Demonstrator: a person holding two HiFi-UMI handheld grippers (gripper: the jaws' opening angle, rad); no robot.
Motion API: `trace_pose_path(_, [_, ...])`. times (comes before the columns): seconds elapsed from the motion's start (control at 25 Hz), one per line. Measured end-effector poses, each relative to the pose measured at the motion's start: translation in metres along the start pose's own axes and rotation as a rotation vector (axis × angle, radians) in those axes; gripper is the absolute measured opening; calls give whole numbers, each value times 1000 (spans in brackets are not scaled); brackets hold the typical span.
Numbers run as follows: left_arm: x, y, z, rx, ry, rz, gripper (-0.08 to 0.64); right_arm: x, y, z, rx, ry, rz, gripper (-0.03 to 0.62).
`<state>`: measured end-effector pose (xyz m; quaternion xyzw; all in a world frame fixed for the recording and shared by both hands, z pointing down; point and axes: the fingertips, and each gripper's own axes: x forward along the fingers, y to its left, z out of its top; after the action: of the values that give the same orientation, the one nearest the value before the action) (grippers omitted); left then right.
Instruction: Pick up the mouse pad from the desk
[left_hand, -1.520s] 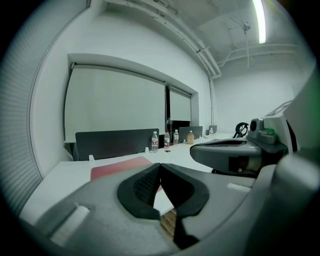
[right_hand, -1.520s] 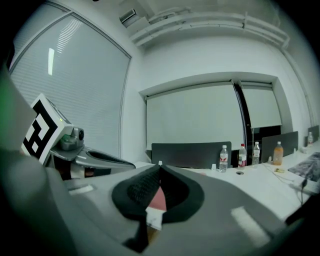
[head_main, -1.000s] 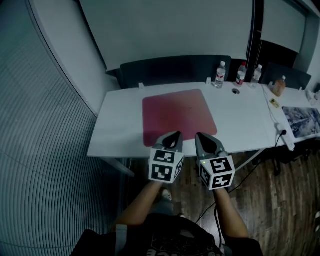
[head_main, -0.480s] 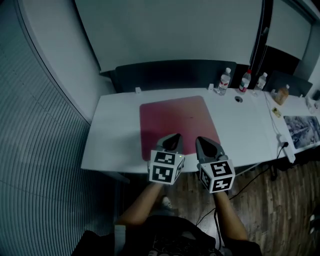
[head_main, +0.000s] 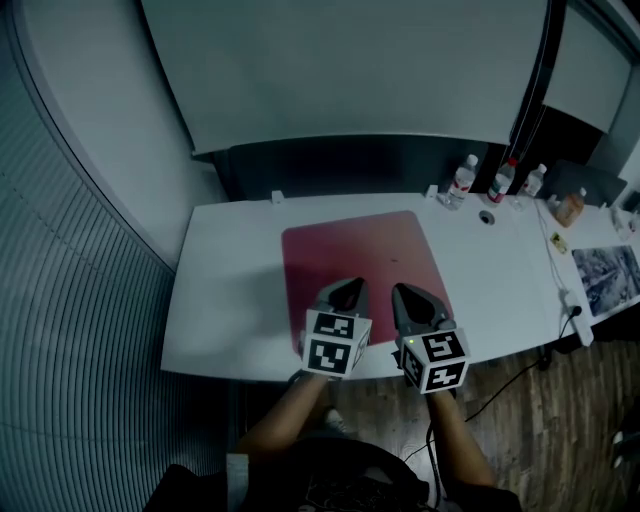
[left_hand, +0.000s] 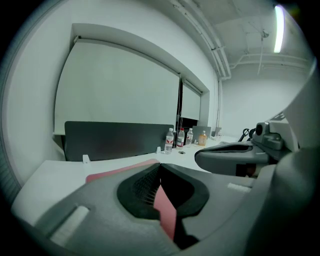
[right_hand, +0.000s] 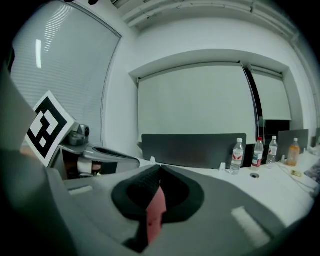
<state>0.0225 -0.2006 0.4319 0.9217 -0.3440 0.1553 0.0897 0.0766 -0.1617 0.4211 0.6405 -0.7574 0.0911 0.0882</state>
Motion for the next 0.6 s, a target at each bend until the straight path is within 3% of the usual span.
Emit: trace_pose_path(0.6, [16,62,-20,-63,18,58,6,43,-6,-12,-7,34,17,2])
